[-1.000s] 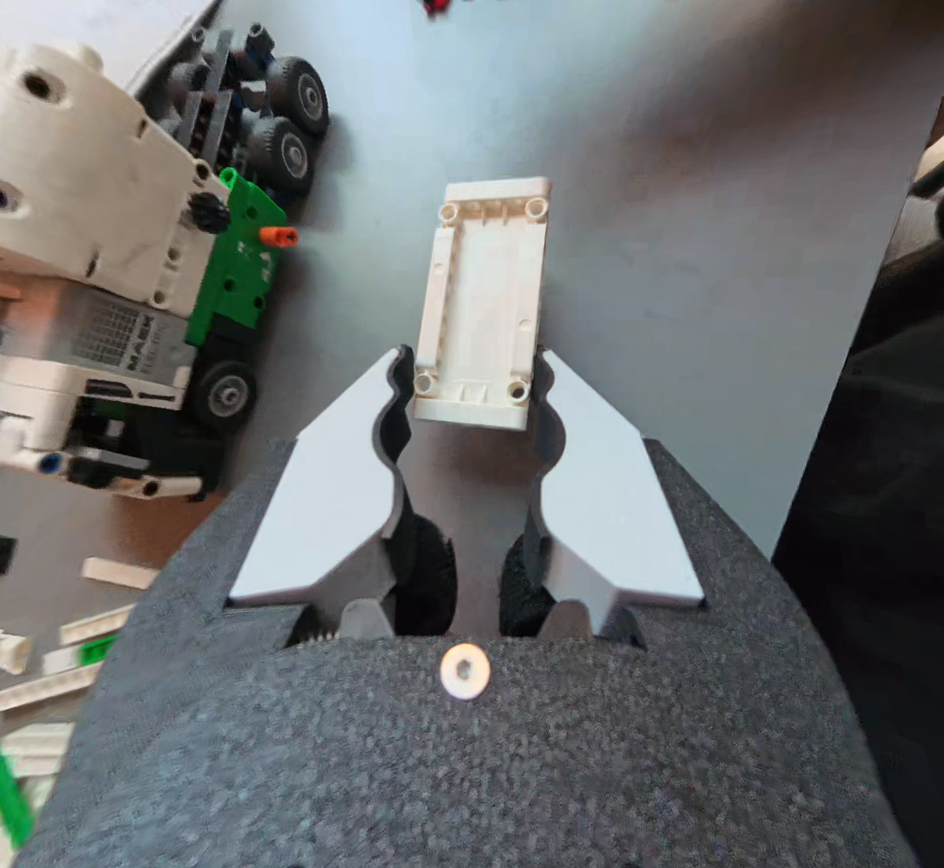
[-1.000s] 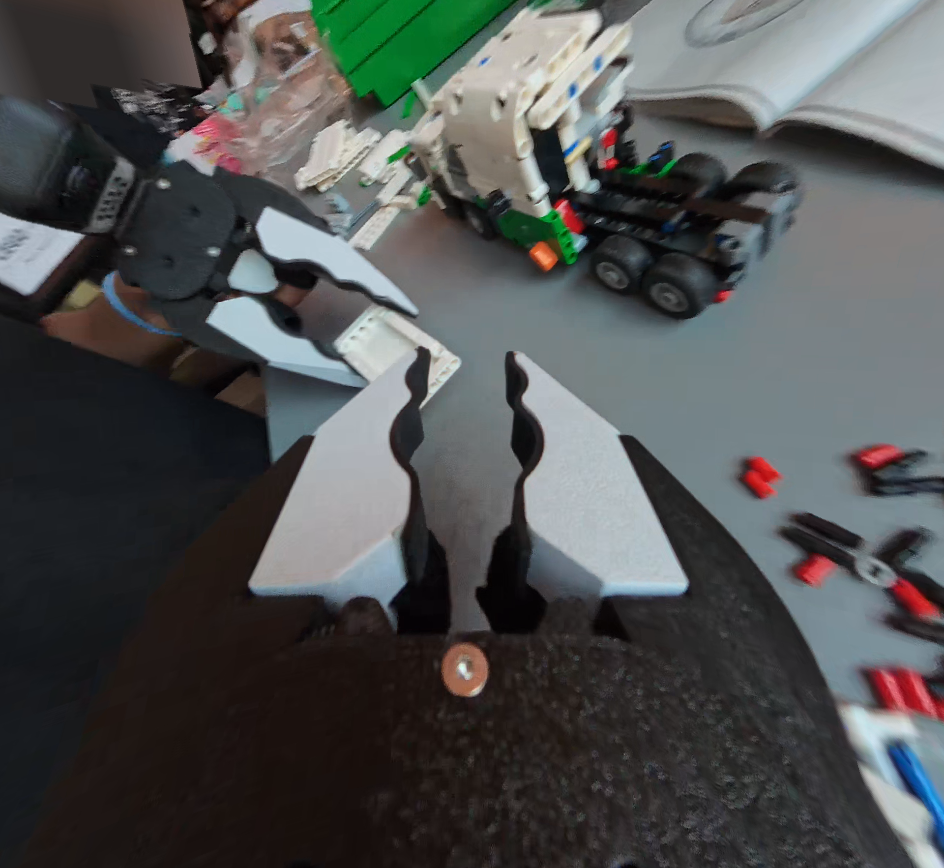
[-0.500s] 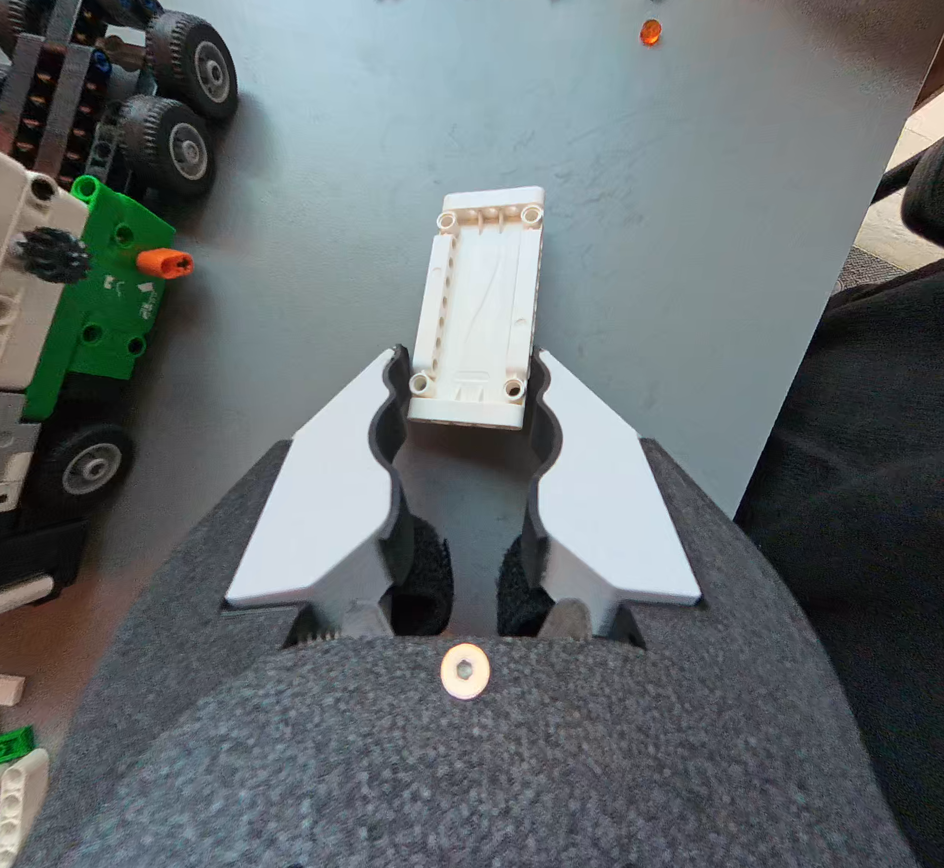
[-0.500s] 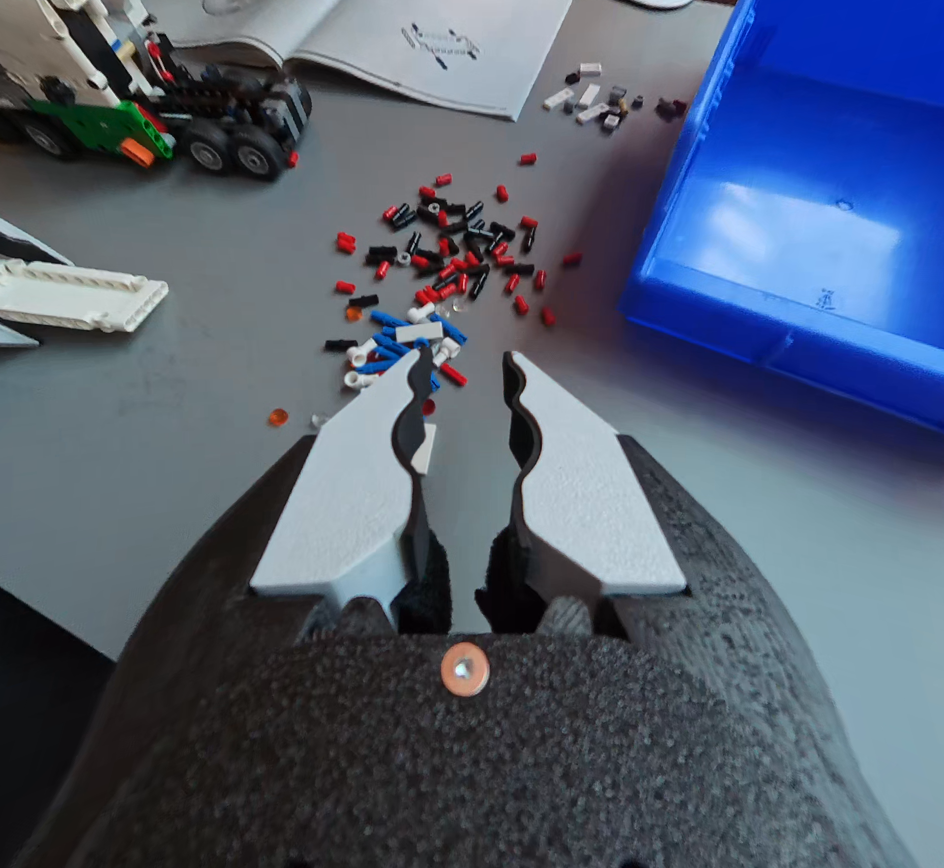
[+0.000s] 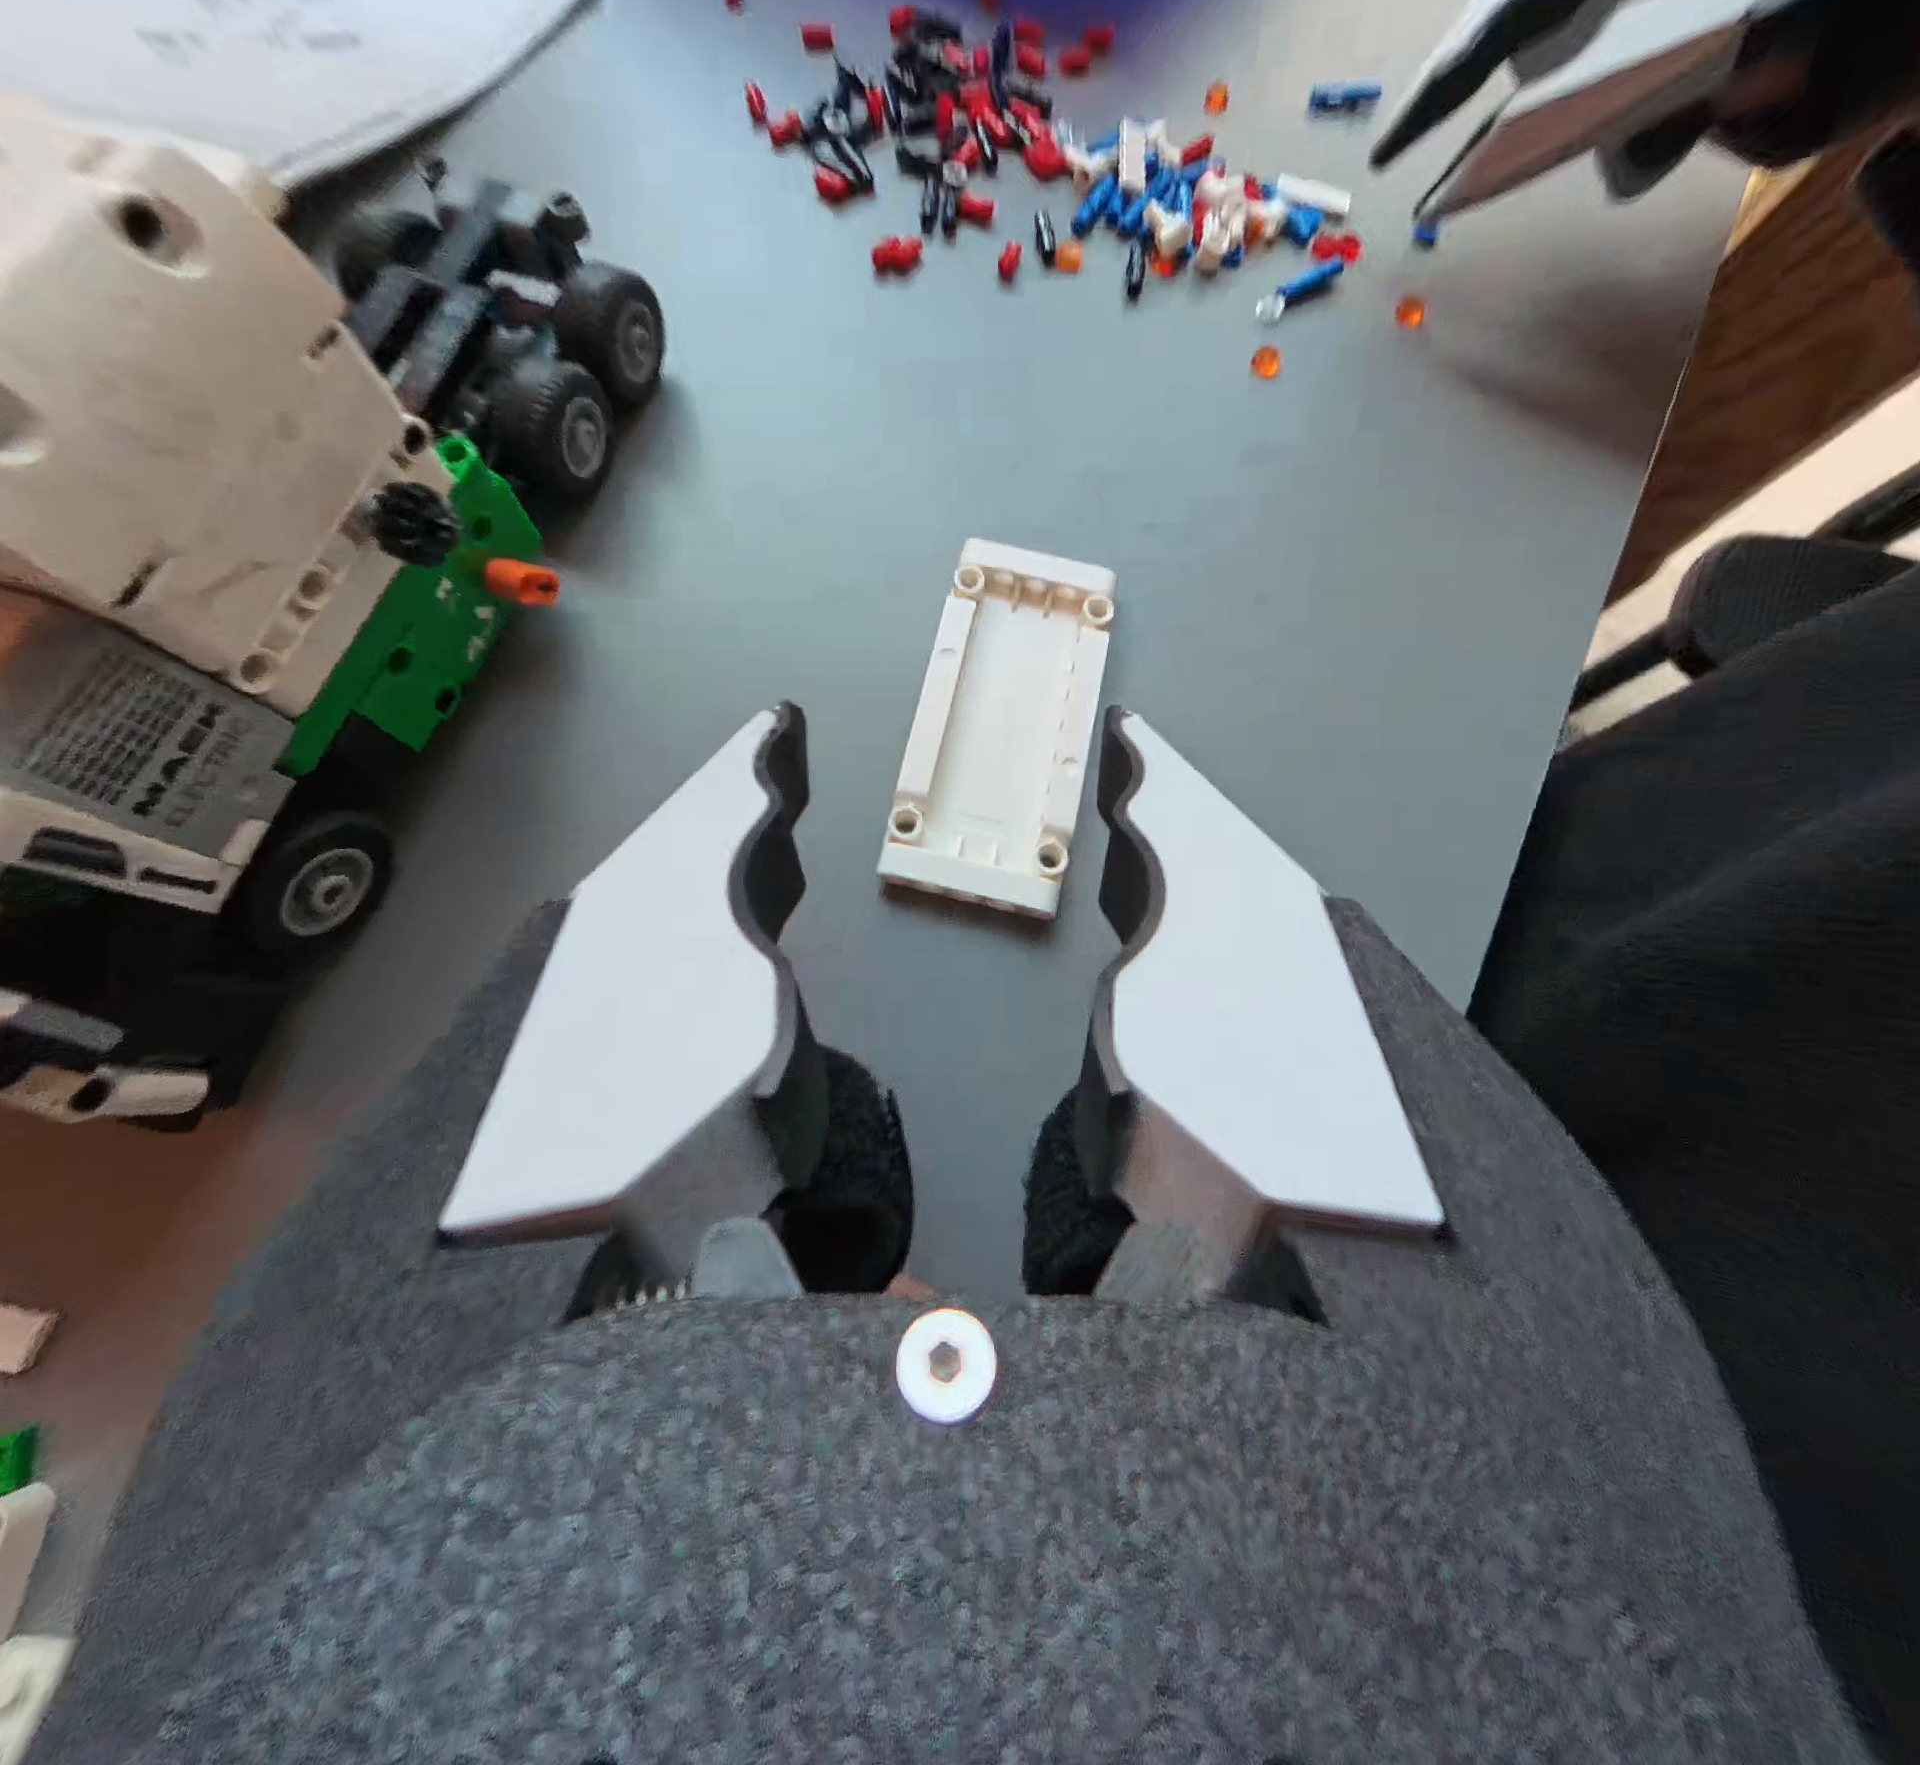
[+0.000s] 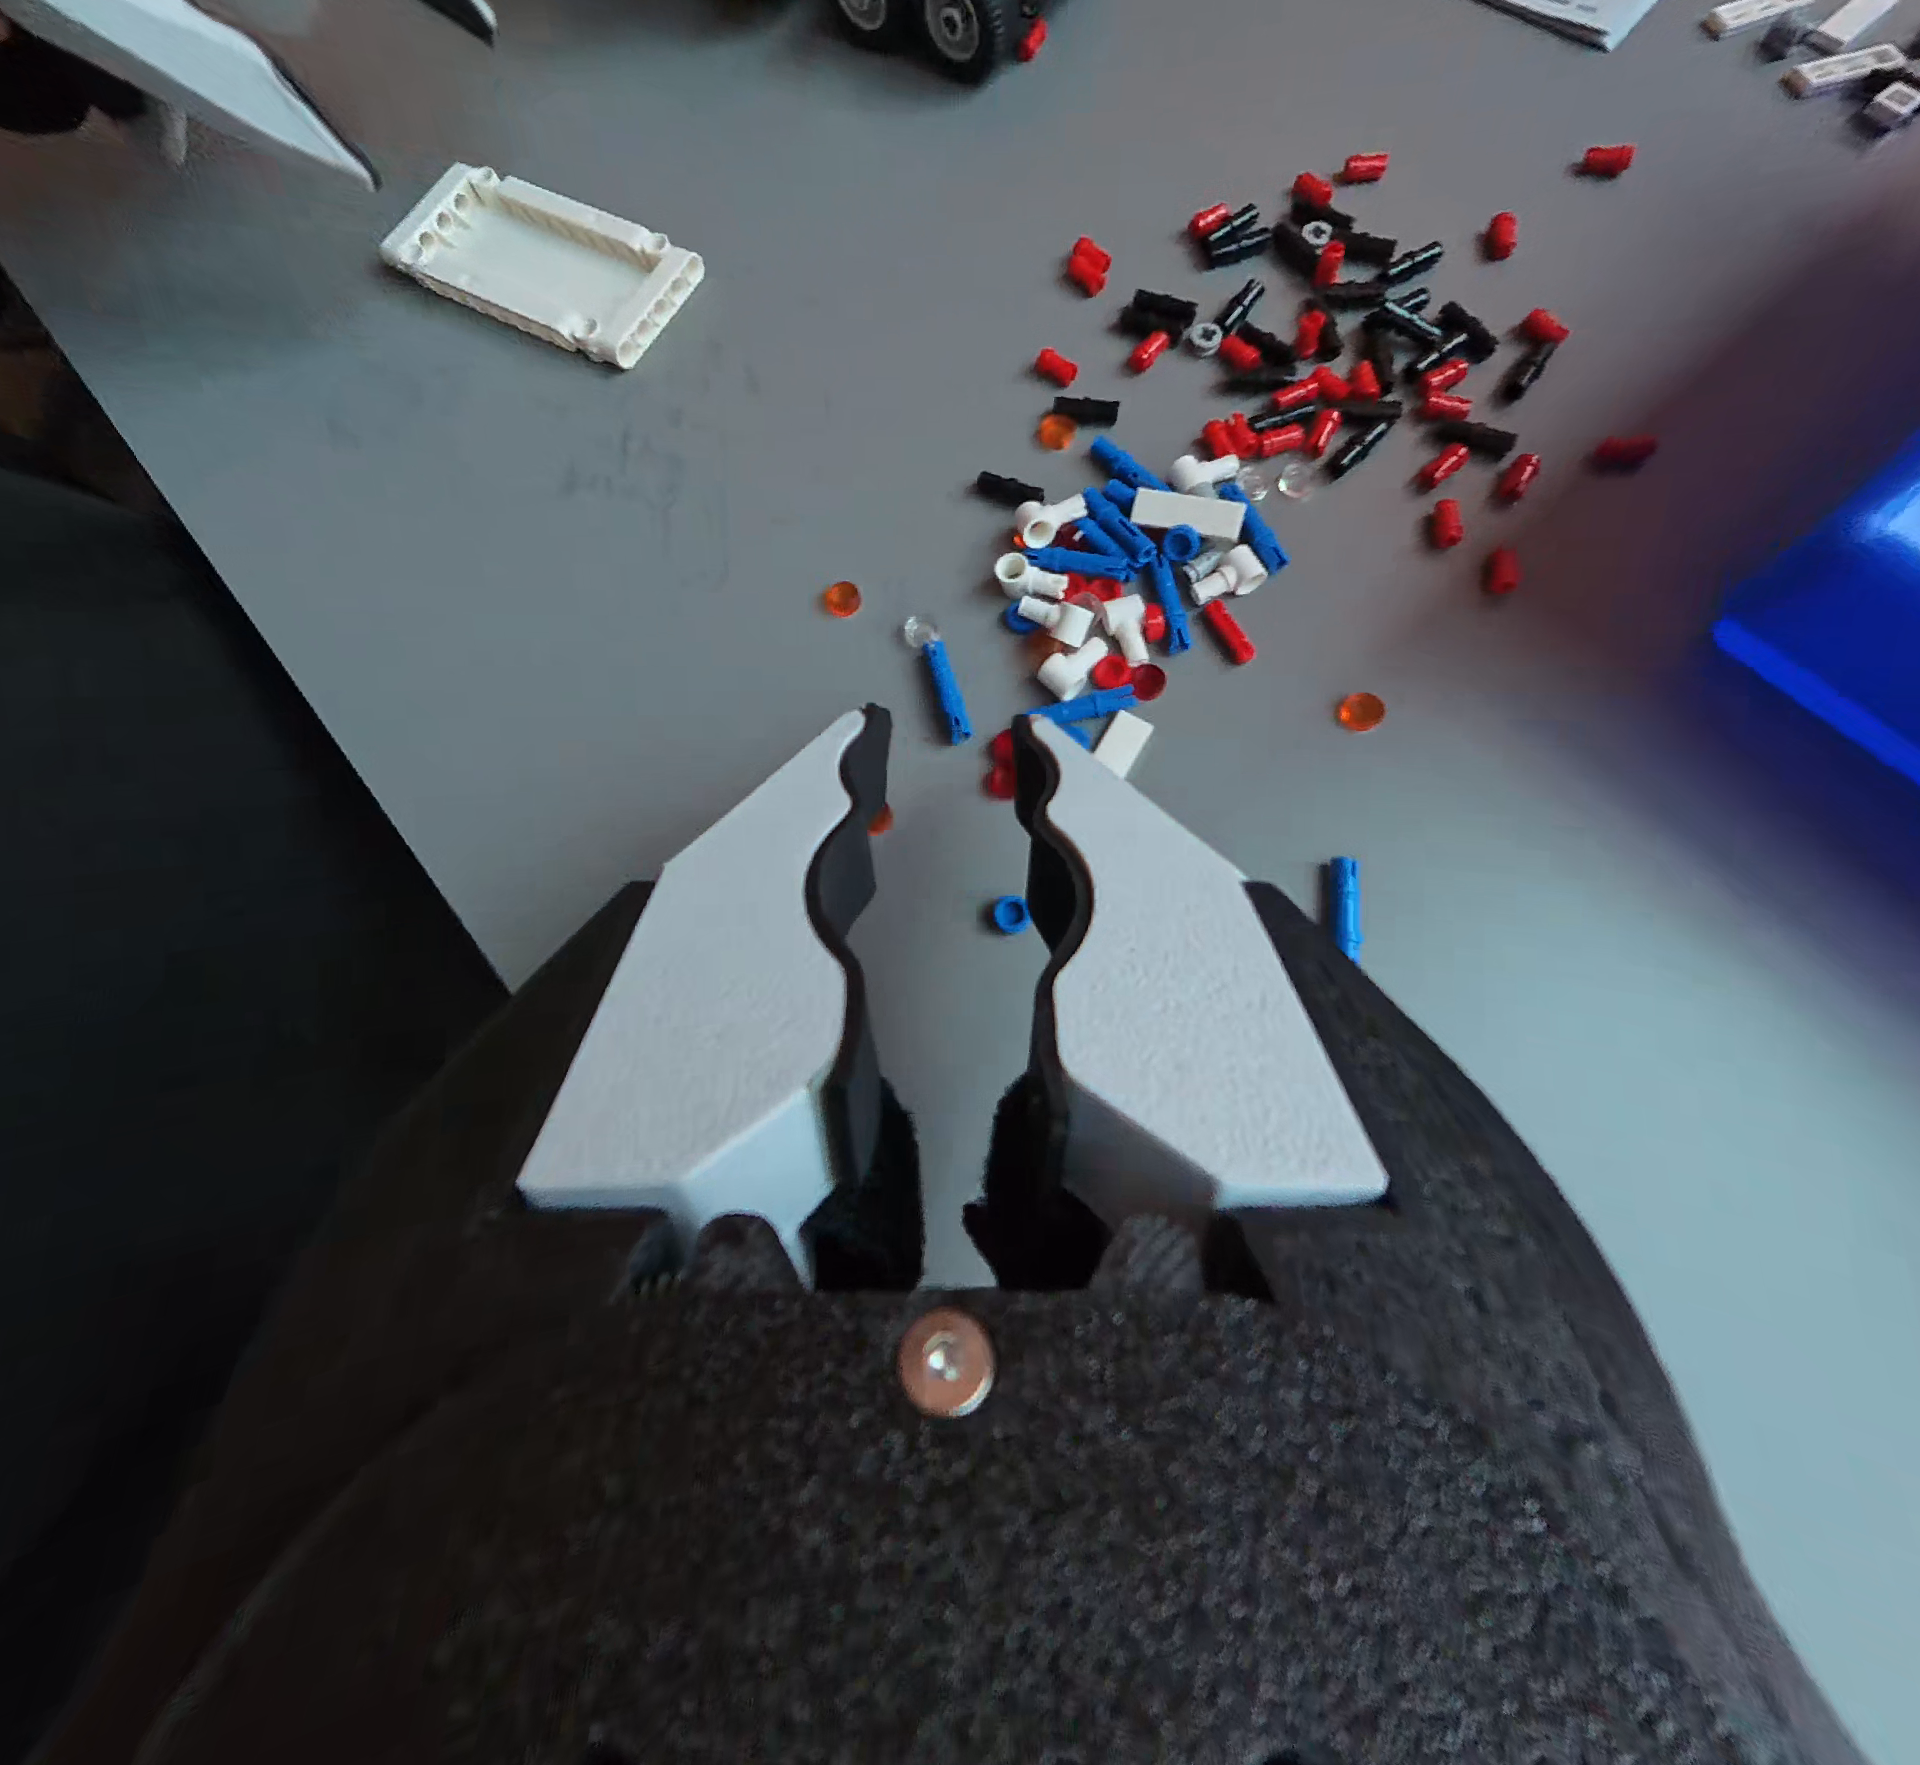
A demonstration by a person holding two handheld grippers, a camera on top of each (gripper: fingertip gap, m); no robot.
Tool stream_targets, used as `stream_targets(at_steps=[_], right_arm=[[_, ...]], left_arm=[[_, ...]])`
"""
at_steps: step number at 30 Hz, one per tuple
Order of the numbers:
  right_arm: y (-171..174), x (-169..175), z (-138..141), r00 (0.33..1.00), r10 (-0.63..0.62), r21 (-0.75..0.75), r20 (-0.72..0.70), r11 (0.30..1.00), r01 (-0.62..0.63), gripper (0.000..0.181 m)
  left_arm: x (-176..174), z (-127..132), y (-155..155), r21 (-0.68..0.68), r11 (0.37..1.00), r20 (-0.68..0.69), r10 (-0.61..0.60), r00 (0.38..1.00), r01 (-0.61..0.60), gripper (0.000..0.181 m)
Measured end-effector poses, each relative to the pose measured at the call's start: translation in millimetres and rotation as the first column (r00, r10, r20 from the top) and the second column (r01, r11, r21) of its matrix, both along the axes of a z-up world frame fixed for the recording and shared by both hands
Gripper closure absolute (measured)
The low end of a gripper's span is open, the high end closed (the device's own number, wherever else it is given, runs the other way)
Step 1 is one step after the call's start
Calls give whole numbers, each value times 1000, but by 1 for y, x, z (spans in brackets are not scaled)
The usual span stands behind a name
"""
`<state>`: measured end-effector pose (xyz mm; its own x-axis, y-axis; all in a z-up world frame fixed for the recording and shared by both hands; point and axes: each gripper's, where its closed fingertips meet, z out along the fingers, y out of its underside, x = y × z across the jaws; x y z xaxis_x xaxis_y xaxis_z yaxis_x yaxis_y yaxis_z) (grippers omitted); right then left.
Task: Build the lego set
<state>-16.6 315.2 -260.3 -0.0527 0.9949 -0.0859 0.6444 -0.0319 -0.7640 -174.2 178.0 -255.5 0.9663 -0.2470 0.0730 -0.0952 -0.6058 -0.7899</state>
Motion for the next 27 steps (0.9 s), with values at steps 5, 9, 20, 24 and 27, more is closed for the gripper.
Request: stream_targets(at_steps=[5,9,20,24,27], right_arm=[[-6,-13,-15,998,34,74,61,997,-38,166],[-5,-15,-23,992,55,102,116,993,-67,176],[-61,-83,9,992,123,50,-5,991,-123,177],[-64,-115,-24,993,85,116,87,989,-95,177],[-64,-129,-24,994,78,98,77,992,-85,177]], left_arm=[[-18,23,-2,197,976,-28,96,995,-88,134],[-27,30,-8,255,958,-17,138,990,-129,136],[-51,47,-21,406,891,26,210,977,-202,138],[-49,40,-24,375,909,-4,195,981,-179,138],[-50,37,-27,358,918,-16,191,981,-173,138]])
